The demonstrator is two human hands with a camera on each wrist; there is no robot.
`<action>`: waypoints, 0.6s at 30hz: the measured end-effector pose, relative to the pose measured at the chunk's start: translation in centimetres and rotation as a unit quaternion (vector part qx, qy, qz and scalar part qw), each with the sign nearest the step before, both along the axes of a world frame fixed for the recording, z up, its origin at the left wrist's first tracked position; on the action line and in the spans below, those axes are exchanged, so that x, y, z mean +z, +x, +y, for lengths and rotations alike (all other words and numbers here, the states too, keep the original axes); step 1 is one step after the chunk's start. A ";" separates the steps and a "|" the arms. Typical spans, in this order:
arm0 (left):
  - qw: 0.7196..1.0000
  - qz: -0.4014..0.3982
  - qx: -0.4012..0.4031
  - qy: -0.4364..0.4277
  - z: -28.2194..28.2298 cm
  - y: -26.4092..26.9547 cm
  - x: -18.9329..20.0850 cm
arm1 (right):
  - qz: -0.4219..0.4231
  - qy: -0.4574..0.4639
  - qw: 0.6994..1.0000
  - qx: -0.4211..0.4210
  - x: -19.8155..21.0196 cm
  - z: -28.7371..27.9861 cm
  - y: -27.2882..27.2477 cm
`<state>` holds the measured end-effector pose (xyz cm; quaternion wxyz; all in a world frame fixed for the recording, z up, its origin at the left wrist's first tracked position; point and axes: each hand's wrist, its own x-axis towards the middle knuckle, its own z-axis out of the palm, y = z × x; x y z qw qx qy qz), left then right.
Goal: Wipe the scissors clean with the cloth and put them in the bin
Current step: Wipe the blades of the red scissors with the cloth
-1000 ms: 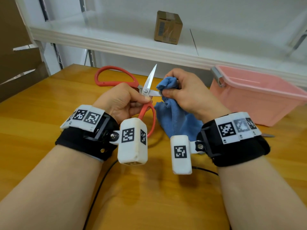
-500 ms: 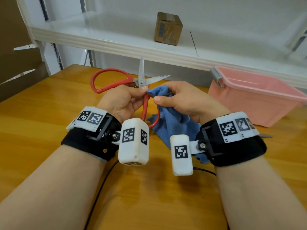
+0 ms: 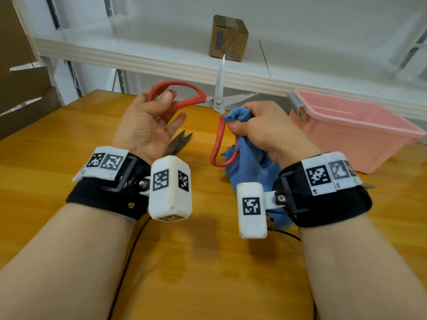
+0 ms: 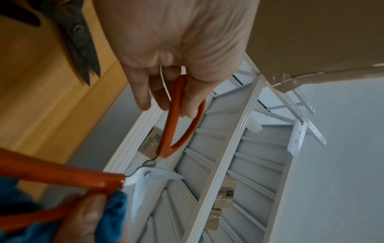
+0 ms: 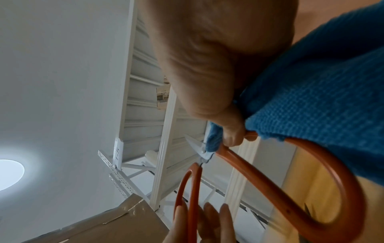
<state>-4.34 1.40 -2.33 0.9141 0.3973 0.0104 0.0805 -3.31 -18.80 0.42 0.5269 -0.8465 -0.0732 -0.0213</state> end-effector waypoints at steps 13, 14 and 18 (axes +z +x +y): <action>0.963 0.038 -0.193 0.183 -2.0 -1.4 0.1 | -0.049 0.089 0.993 -0.068 -0.6 1.1 0.7; 0.961 0.035 -0.201 0.185 -2.2 -1.4 0.0 | -0.054 0.084 0.993 -0.068 -0.7 1.1 0.8; 0.963 0.034 -0.179 0.197 -2.2 -1.0 0.2 | -0.020 0.130 0.991 -0.033 -0.4 0.5 0.6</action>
